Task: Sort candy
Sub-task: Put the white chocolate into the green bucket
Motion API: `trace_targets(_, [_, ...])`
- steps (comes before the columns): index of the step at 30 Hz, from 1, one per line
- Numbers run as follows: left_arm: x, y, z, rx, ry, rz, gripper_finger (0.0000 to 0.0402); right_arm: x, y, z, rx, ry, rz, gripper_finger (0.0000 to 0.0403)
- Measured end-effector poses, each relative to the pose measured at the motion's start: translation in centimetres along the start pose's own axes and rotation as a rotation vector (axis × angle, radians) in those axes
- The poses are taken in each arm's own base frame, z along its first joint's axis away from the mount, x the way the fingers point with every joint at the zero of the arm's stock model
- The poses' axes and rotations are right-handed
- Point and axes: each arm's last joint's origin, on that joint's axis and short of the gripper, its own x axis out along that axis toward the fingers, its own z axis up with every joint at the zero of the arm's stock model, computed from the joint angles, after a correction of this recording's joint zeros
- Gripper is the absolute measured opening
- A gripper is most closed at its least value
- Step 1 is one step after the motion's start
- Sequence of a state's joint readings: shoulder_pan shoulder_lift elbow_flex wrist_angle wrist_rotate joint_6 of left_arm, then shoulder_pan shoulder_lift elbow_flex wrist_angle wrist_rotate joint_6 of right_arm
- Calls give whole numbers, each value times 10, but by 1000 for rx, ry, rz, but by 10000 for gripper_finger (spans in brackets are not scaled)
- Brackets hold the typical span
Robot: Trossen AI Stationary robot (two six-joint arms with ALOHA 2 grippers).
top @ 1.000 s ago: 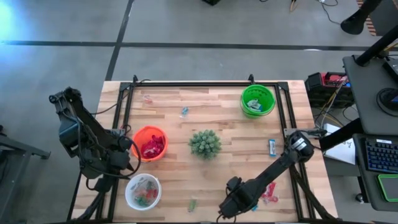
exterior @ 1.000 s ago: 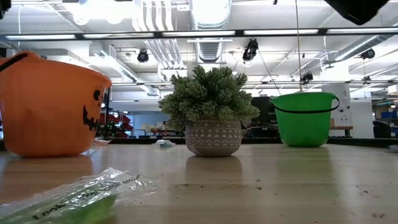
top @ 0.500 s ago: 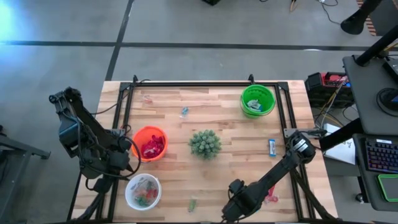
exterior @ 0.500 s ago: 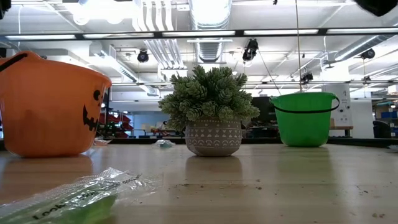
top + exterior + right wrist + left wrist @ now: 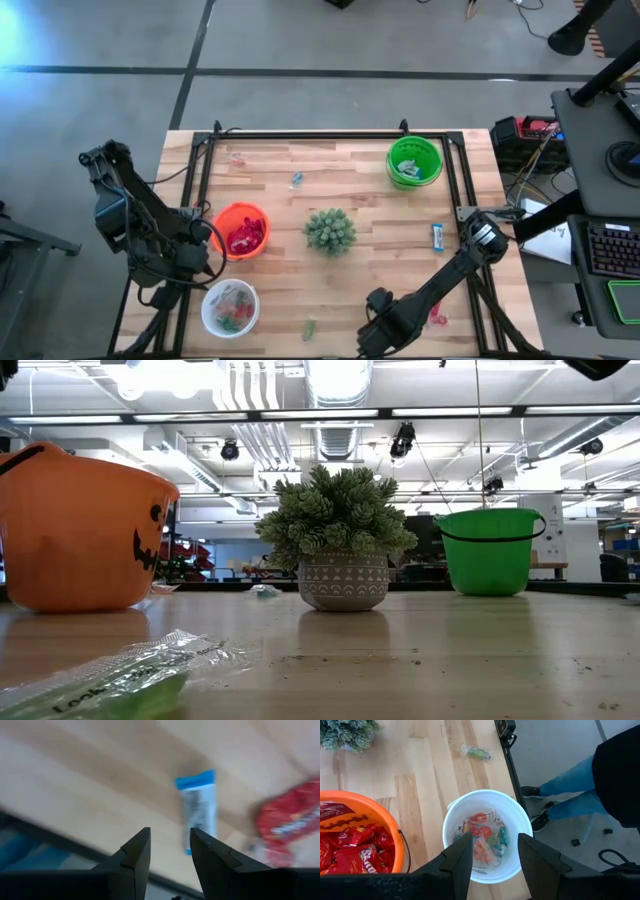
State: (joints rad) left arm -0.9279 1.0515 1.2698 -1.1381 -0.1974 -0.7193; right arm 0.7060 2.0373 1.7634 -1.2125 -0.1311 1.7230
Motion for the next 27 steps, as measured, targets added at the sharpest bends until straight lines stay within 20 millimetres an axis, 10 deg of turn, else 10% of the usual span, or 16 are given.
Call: trace_targets(27, [0,0,0,-4,7,-8,139,45,-18,-7,-65,41,-86,199])
